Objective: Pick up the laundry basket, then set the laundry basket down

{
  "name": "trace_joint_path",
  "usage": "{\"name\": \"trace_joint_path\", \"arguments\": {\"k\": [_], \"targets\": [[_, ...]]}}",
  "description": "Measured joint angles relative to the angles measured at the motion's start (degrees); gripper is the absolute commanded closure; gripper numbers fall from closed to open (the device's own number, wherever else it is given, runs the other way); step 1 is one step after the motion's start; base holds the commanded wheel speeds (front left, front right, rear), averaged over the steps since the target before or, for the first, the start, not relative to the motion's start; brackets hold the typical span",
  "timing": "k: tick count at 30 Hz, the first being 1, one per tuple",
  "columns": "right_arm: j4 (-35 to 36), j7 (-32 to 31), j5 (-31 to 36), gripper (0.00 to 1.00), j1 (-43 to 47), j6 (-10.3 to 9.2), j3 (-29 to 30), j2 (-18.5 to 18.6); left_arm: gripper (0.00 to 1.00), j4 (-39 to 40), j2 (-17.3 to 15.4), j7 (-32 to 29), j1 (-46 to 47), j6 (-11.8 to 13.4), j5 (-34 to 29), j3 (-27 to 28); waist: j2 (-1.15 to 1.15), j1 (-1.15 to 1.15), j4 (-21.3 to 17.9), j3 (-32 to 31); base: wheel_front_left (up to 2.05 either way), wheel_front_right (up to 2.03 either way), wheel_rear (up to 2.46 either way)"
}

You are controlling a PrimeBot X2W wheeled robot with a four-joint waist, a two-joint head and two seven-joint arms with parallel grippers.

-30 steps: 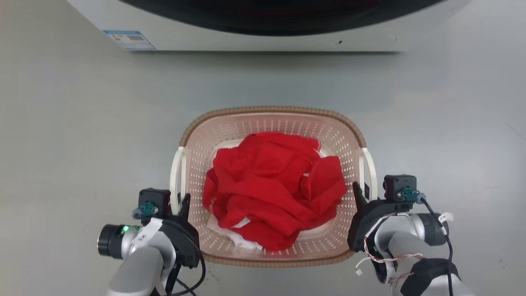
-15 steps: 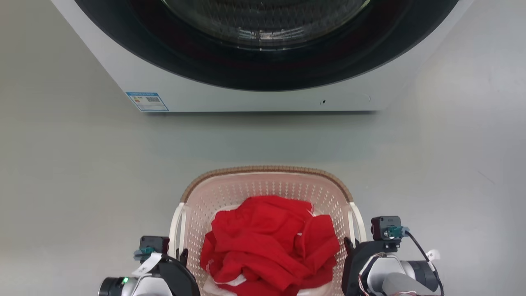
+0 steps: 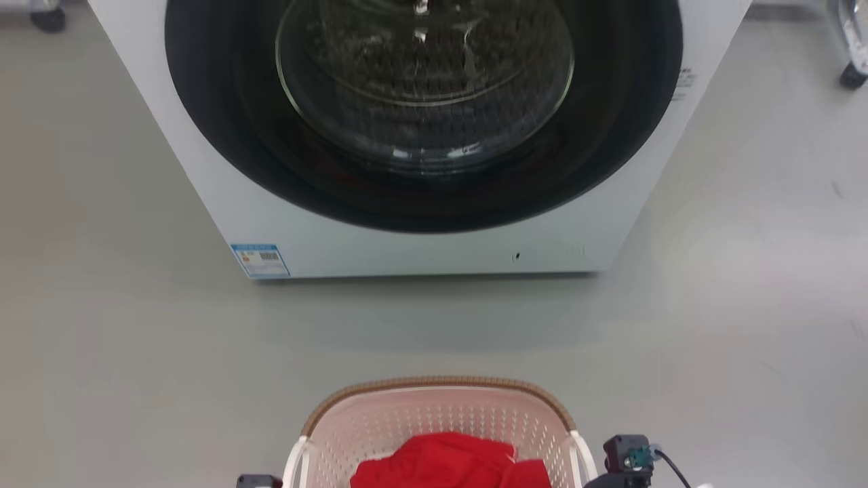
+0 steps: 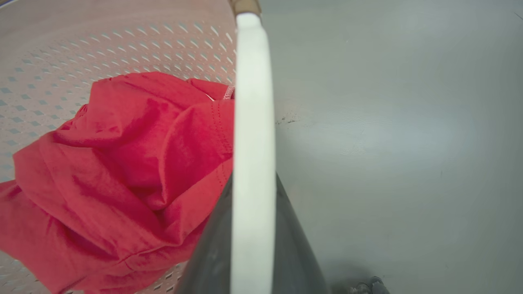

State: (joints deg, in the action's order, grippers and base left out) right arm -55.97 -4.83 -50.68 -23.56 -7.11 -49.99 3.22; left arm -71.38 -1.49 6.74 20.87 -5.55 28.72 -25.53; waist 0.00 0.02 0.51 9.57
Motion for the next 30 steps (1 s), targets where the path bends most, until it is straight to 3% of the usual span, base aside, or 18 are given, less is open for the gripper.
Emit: {"name": "trace_joint_path", "arguments": {"k": [13,30], "targets": [[0.3,-3.1,-4.4,1.0,5.3,-0.53,-3.9,0.2,1.0,0.1,-0.4,-2.7,-5.9,0.0,2.1,-3.2,0.0,0.0,-0.9,-9.6,0.0,0.0,0.0],[0.3,-3.2,-7.9,1.0,5.4,-0.96,-6.6,0.5,1.0,0.8,-0.7,-3.1,-6.3,0.0,2.9,-4.9,-0.01,-0.02,-1.4,-12.3,0.0,0.0,0.0]]}}
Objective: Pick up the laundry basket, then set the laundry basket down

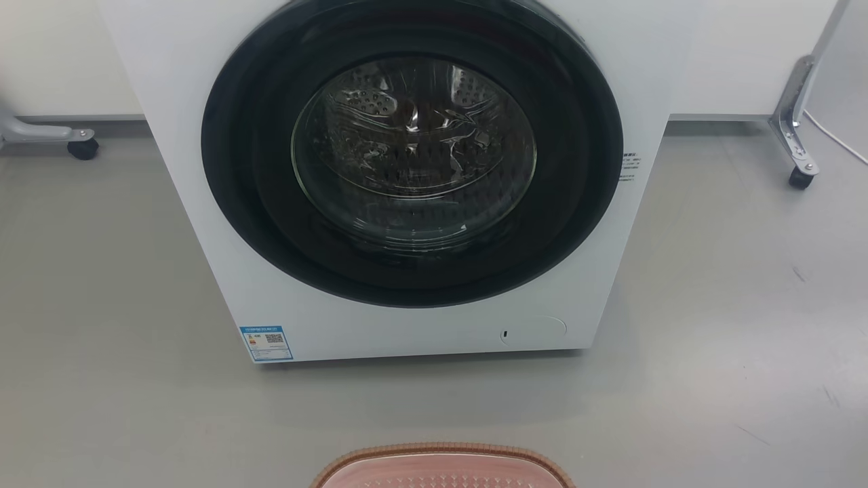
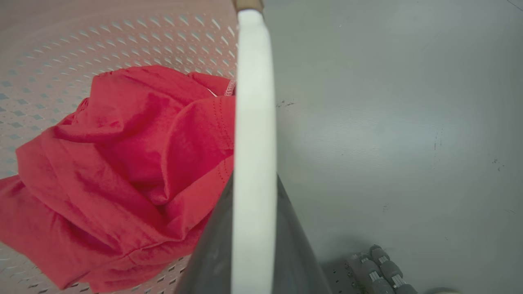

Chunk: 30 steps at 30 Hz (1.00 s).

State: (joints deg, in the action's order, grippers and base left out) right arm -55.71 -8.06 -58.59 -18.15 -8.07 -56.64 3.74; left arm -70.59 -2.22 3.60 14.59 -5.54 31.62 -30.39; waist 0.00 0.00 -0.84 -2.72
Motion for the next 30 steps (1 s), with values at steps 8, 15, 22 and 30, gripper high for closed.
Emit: {"name": "trace_joint_path", "arguments": {"k": [8,15,22,30], "targets": [[-0.1,0.1,-1.3,1.0,0.0,-0.01,-1.4,0.0,1.0,0.0,0.0,-0.1,-0.5,0.1,0.2,-0.4,0.0,0.0,-0.2,-0.2,0.0,0.0,0.0],[-0.5,0.4,-2.5,1.0,0.0,-0.01,-2.3,0.1,1.0,0.0,-0.1,-0.1,-0.8,0.1,0.5,-0.9,0.0,0.0,-0.4,-0.1,0.0,0.0,0.0],[-0.8,0.7,-3.1,1.0,-0.1,-0.01,-3.2,0.1,1.0,0.0,-0.1,-0.1,-0.8,0.3,0.6,-1.4,0.0,0.0,-0.6,0.0,0.0,0.0,0.0],[-1.0,1.2,-4.0,1.0,-0.1,-0.01,-4.0,0.1,1.0,0.0,-0.1,-0.1,-0.8,0.5,0.8,-1.7,0.0,0.0,-0.7,0.1,0.0,0.0,0.0]]}}
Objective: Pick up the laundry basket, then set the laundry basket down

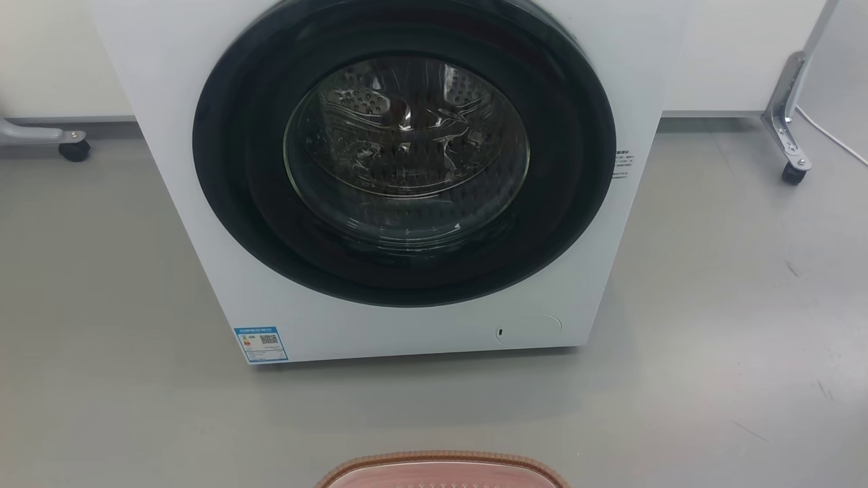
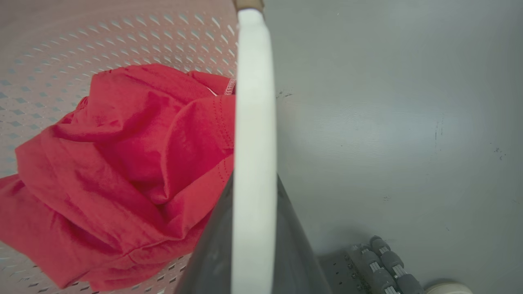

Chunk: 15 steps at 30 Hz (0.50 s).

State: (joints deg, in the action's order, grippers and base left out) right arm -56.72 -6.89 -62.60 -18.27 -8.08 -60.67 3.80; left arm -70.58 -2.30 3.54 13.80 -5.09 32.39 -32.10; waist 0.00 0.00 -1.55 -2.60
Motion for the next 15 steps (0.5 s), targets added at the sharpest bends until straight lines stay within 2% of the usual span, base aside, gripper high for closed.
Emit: {"name": "trace_joint_path", "arguments": {"k": [15], "targets": [[-0.3,1.2,-1.5,1.0,-1.2,-0.01,-1.7,0.0,1.0,0.2,-0.2,0.1,0.1,0.1,0.3,-0.5,0.0,0.0,-0.3,2.0,0.0,0.0,0.0]]}}
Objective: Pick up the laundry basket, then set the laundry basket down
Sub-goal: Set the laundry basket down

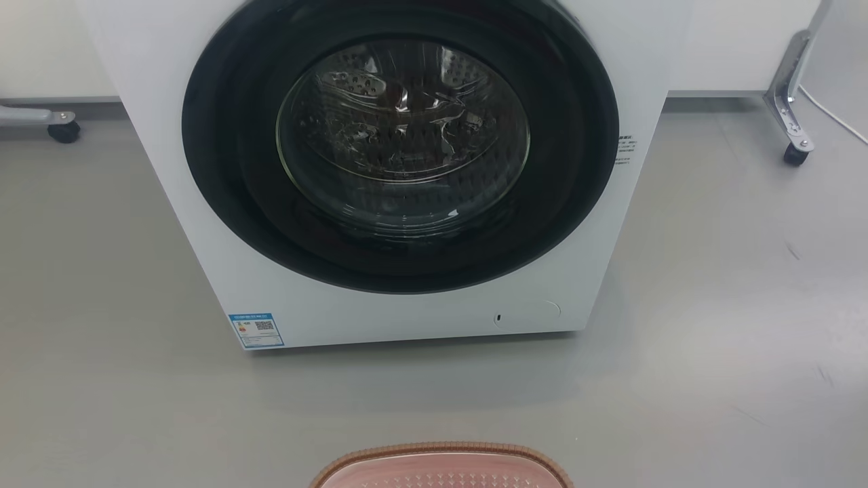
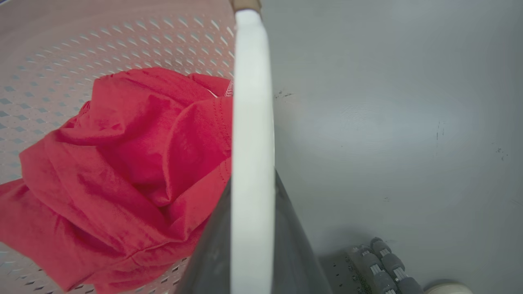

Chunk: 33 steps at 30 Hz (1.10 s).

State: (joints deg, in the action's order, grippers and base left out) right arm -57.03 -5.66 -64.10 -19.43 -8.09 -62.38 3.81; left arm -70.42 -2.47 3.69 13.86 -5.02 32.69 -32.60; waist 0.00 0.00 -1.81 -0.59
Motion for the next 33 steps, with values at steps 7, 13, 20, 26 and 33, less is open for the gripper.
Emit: {"name": "trace_joint_path", "arguments": {"k": [7,13,20,26,33], "targets": [[-0.8,1.2,0.0,1.0,-3.6,0.01,0.3,0.0,1.0,0.5,0.0,0.3,2.8,0.1,0.0,0.1,0.0,0.0,-0.1,2.6,0.0,0.0,0.0],[-1.5,2.2,0.0,1.0,-9.5,0.01,1.1,0.0,1.0,1.6,-0.4,0.8,7.7,0.5,0.0,0.2,0.0,-0.01,0.1,6.1,0.0,0.0,0.0],[-2.6,3.4,0.4,1.0,-16.4,0.02,1.8,-0.1,1.0,2.9,-1.1,1.0,14.0,1.0,-0.1,0.5,-0.01,-0.01,0.5,11.3,0.0,0.0,0.0],[-3.6,4.3,1.5,1.0,-21.4,0.02,2.4,0.0,1.0,3.8,-1.1,1.0,18.7,1.5,-0.3,0.6,0.0,-0.02,1.0,16.1,0.0,0.0,0.0],[-5.1,5.6,2.2,1.0,-26.6,0.03,2.9,0.0,1.0,4.5,-1.2,1.4,23.6,1.8,-0.6,0.7,-0.01,-0.02,1.6,21.9,0.0,0.0,0.0]]}}
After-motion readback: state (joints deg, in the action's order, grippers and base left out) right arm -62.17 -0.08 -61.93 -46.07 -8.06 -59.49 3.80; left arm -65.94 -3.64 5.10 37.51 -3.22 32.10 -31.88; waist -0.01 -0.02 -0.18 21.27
